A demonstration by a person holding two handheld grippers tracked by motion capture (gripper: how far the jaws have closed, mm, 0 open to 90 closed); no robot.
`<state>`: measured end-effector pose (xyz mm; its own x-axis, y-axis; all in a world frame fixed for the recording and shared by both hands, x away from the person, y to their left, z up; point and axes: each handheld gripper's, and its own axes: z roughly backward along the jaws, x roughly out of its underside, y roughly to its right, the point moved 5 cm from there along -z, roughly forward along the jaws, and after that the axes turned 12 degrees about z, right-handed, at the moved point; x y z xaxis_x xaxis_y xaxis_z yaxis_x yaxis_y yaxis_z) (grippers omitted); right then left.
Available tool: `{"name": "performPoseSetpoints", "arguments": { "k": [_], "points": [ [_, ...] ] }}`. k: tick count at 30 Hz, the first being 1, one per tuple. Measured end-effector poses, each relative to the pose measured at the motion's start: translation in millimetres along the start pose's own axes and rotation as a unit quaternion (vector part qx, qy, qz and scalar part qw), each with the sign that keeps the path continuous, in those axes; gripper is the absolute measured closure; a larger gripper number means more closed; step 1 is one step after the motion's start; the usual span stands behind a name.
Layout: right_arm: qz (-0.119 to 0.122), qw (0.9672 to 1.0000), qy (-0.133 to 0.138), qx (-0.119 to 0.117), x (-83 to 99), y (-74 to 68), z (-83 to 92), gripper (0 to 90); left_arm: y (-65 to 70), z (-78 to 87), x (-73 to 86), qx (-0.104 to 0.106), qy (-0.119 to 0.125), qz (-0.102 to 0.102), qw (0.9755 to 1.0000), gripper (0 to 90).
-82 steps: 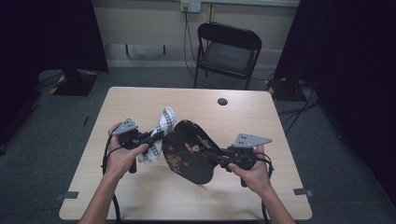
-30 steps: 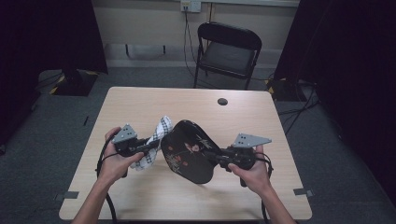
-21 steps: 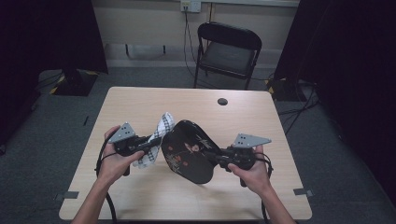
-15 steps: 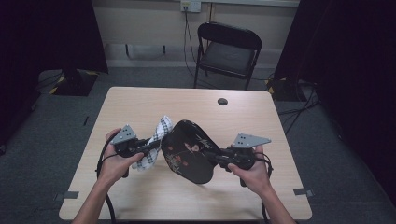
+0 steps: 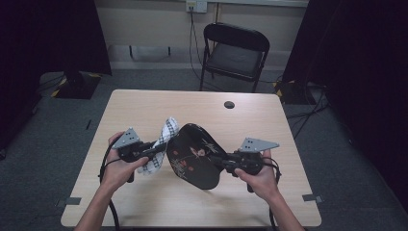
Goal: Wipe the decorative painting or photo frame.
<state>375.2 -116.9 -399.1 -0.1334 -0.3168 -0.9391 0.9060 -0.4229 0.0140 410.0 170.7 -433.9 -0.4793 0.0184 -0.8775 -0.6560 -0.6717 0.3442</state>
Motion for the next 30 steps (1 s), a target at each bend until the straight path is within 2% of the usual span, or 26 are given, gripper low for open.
{"name": "performPoseSetpoints", "arguments": {
  "k": [4,7,9,14,17,21,23,26,30],
  "points": [
    [0.0,1.0,0.0,-0.001,0.0,0.2,0.0,81.0,-5.4,-1.8,8.1,-0.003,-0.018,0.008,0.9998,78.0],
    [0.0,1.0,0.0,-0.001,0.0,0.1,0.0,81.1,-7.8,-2.7,11.4,-0.002,-0.022,0.015,0.9997,78.0],
    [0.002,1.0,0.0,0.0,-0.1,-0.2,0.0,81.0,-6.3,-1.4,9.3,-0.002,-0.02,0.012,0.9997,78.0],
    [0.002,1.0,0.001,0.0,-0.1,-0.1,-0.1,81.0,0.8,2.8,-1.2,0.007,0.003,0.005,1.0,77.9],
    [0.002,1.0,0.001,0.0,-0.1,-0.1,-0.2,81.0,-0.4,1.8,1.9,0.005,-0.009,0.004,0.9999,77.9],
    [0.002,1.0,0.001,0.0,-0.1,-0.3,-0.3,81.0,-8.2,-1.7,13.3,-0.007,-0.038,0.002,0.9992,77.9],
    [0.002,1.0,0.001,0.0,-0.2,-0.1,-0.4,81.0,-10.3,-4.3,18.3,-0.01,-0.053,-0.005,0.9985,77.9],
    [0.001,1.0,0.001,0.0,-0.2,0.2,-0.4,81.0,-13.1,-7.4,24.6,-0.009,-0.07,-0.005,0.9975,77.8],
    [0.001,1.0,0.002,0.0,-0.1,0.0,-0.4,81.1,-12.9,-6.2,22.6,-0.009,-0.062,-0.005,0.998,77.9]
  ]
}}
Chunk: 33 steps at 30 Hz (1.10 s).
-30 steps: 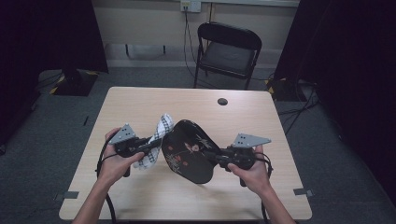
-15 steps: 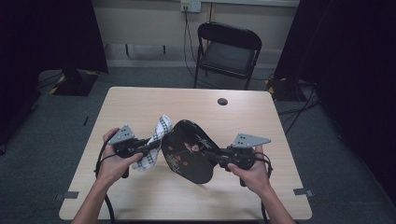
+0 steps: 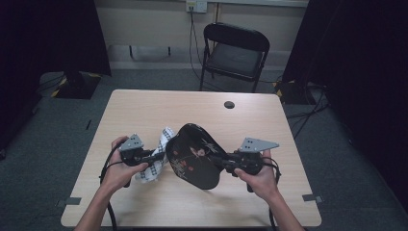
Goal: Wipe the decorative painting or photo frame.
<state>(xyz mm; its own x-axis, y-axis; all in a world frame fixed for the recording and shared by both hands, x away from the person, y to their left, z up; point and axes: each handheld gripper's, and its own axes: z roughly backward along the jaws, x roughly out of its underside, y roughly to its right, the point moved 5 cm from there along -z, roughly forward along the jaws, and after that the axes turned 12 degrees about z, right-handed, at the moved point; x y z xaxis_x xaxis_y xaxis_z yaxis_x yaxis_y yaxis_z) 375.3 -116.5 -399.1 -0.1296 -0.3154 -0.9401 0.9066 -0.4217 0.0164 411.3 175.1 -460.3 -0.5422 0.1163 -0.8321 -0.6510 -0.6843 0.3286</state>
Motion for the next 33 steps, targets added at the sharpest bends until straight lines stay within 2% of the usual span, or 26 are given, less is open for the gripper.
{"name": "performPoseSetpoints", "arguments": {
  "k": [5,10,12,15,18,21,24,30,33],
  "points": [
    [0.0,1.0,0.0,0.0,0.4,0.1,0.4,81.0,2.0,3.2,-4.0,0.007,0.015,0.005,0.9998,77.9],
    [0.0,1.0,0.0,0.001,-0.1,-0.3,-0.1,81.1,-1.1,-1.4,5.1,0.001,-0.016,0.0,0.9999,77.8],
    [-0.001,1.0,0.0,0.0,0.0,0.0,-0.1,81.1,-1.9,-5.0,10.5,0.003,-0.036,0.0,0.9993,77.5],
    [0.0,1.0,-0.001,0.0,-0.2,-0.1,-0.2,81.0,-2.8,-8.1,15.4,0.005,-0.05,0.0,0.9987,77.5],
    [-0.001,1.0,-0.001,0.0,0.0,0.1,-0.1,81.0,-2.7,-6.0,12.2,0.005,-0.042,-0.004,0.9991,77.6],
    [-0.001,1.0,-0.001,-0.001,0.4,0.2,0.3,81.0,-1.4,-1.7,6.3,0.005,-0.023,0.0,0.9997,77.7],
    [-0.001,1.0,-0.001,0.0,0.2,0.1,0.0,81.1,-0.8,-3.0,7.1,0.003,-0.022,-0.002,0.9997,77.7],
    [-0.001,1.0,-0.001,0.0,-0.1,0.0,-0.3,81.1,-1.3,-10.5,17.6,-0.002,-0.058,-0.007,0.9983,77.4],
    [-0.001,1.0,0.0,0.0,-0.2,0.1,-0.6,81.0,1.1,-16.3,24.5,-0.007,-0.09,-0.02,0.9957,77.1]
  ]
}}
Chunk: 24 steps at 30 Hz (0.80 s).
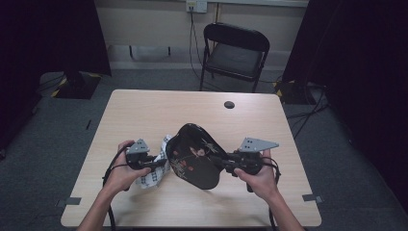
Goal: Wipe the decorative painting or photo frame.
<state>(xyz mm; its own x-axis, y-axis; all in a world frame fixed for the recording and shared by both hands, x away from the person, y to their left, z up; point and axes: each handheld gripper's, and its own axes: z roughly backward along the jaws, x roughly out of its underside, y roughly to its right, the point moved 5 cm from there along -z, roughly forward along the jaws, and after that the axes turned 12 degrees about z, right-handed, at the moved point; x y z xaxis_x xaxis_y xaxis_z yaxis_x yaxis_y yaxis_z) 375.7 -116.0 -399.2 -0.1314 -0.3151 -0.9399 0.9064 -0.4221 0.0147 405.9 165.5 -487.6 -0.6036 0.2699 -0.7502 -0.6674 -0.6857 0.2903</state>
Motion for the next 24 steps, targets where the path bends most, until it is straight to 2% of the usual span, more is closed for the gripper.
{"name": "performPoseSetpoints", "arguments": {
  "k": [4,7,11,13,14,16,18,20,24],
  "points": [
    [0.001,1.0,0.0,0.0,0.5,0.1,0.2,81.0,4.1,-4.7,5.0,0.001,-0.03,-0.022,0.9993,77.3],
    [0.0,1.0,-0.001,0.0,0.8,0.2,0.4,81.0,2.9,-3.1,3.8,0.004,-0.026,-0.019,0.9995,77.8],
    [0.0,1.0,0.0,0.0,0.9,0.2,0.3,81.0,-1.2,8.4,-7.5,-0.002,0.011,-0.014,0.9998,77.7],
    [0.001,1.0,0.001,0.0,0.8,0.2,0.0,81.0,-1.3,14.9,-13.6,-0.004,0.035,-0.002,0.9994,77.6],
    [0.001,1.0,0.0,0.0,0.9,0.2,0.0,81.0,-0.3,15.9,-14.3,-0.004,0.038,0.001,0.9993,77.6],
    [0.0,1.0,0.001,0.0,1.1,0.1,-0.1,81.0,1.5,12.5,-11.1,-0.005,0.024,-0.008,0.9997,77.6],
    [0.0,1.0,0.0,0.0,1.0,0.0,-0.3,81.0,2.4,4.9,-4.6,-0.005,-0.005,-0.018,0.9998,77.6],
    [0.001,1.0,0.0,0.001,0.8,-0.3,-0.4,81.0,3.2,-2.9,1.1,-0.003,-0.02,-0.019,0.9996,77.7],
    [-0.001,1.0,-0.001,0.0,1.2,1.1,0.2,81.0,4.0,-10.4,6.6,0.0,-0.034,-0.02,0.9992,77.7]
  ]
}}
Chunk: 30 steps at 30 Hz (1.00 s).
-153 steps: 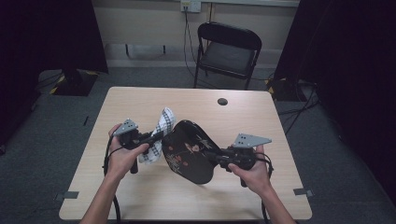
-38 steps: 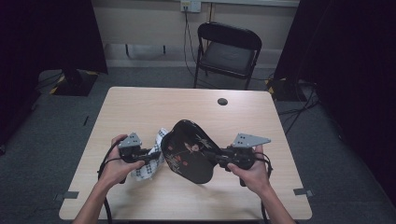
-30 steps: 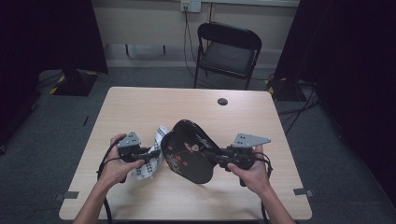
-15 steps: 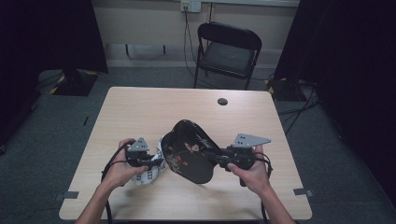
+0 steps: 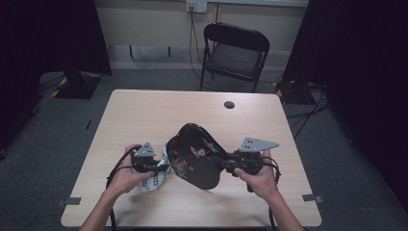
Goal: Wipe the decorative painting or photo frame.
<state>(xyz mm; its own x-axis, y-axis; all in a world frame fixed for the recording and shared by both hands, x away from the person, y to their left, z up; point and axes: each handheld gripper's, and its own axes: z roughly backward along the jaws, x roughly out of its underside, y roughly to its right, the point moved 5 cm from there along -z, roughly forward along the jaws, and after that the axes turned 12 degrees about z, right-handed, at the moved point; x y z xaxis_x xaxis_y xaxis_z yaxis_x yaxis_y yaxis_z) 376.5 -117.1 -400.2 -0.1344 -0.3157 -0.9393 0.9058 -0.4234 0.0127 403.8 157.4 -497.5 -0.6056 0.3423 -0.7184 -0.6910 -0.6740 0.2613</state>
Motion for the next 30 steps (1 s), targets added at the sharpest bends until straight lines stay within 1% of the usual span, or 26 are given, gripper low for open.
{"name": "performPoseSetpoints", "arguments": {
  "k": [5,6,8,10,13,14,15,16,17,19,23,24,25,27,29,30],
  "points": [
    [0.0,1.0,0.001,0.0,0.2,-0.2,-0.1,81.0,0.1,0.6,-0.5,0.001,-0.001,0.002,1.0,77.7],
    [0.0,1.0,0.0,0.001,0.2,-0.2,-0.1,81.0,-1.0,1.8,-1.3,0.0,0.002,0.002,1.0,77.7],
    [0.0,1.0,0.001,0.001,0.2,-0.4,0.0,81.1,-3.0,5.9,-4.6,-0.001,0.023,0.009,0.9997,77.8],
    [0.0,1.0,0.0,0.001,0.4,-0.3,-0.1,81.1,-4.7,11.0,-8.1,-0.001,0.038,0.018,0.9991,77.8],
    [-0.001,1.0,0.002,0.0,0.4,0.0,-0.6,81.1,-4.1,14.9,-10.7,-0.006,0.038,0.01,0.9992,77.8],
    [-0.001,1.0,0.002,0.0,0.5,0.1,-0.6,81.1,-3.9,14.5,-10.5,-0.01,0.035,0.003,0.9993,77.8],
    [-0.001,1.0,0.002,0.0,0.5,0.1,-0.6,81.1,-2.0,12.3,-9.0,-0.008,0.029,0.004,0.9995,77.8],
    [-0.001,1.0,0.002,0.0,0.6,0.0,-0.5,81.1,-1.3,9.5,-7.3,-0.01,0.022,-0.002,0.9997,77.7],
    [-0.001,1.0,0.002,0.0,0.6,0.0,-0.4,81.1,-0.9,7.6,-6.3,-0.013,0.02,-0.006,0.9997,77.7],
    [0.0,1.0,0.001,0.001,0.6,-0.1,-0.4,81.1,0.0,3.9,-4.0,-0.013,0.014,-0.008,0.9998,77.7],
    [0.0,1.0,0.001,0.001,0.6,-0.2,-0.3,81.1,1.7,0.4,-1.1,-0.014,-0.005,-0.021,0.9997,77.6],
    [-0.001,1.0,0.001,0.001,0.7,0.0,-0.2,81.1,2.7,-1.6,0.1,-0.01,-0.007,-0.02,0.9997,77.6],
    [-0.001,1.0,0.001,0.0,0.8,0.0,-0.2,81.1,3.1,-4.0,2.4,-0.006,-0.02,-0.031,0.9993,77.6],
    [0.0,1.0,0.001,0.0,0.6,0.0,-0.3,81.1,4.8,-8.6,6.5,0.003,-0.038,-0.038,0.9986,77.6],
    [0.0,1.0,0.001,0.001,0.4,-0.1,-0.5,81.1,6.0,-12.5,9.5,0.007,-0.048,-0.044,0.9978,77.6],
    [0.0,1.0,0.001,0.001,0.3,-0.1,-0.5,81.1,6.5,-13.2,9.7,0.009,-0.048,-0.044,0.9978,77.6]
  ]
}}
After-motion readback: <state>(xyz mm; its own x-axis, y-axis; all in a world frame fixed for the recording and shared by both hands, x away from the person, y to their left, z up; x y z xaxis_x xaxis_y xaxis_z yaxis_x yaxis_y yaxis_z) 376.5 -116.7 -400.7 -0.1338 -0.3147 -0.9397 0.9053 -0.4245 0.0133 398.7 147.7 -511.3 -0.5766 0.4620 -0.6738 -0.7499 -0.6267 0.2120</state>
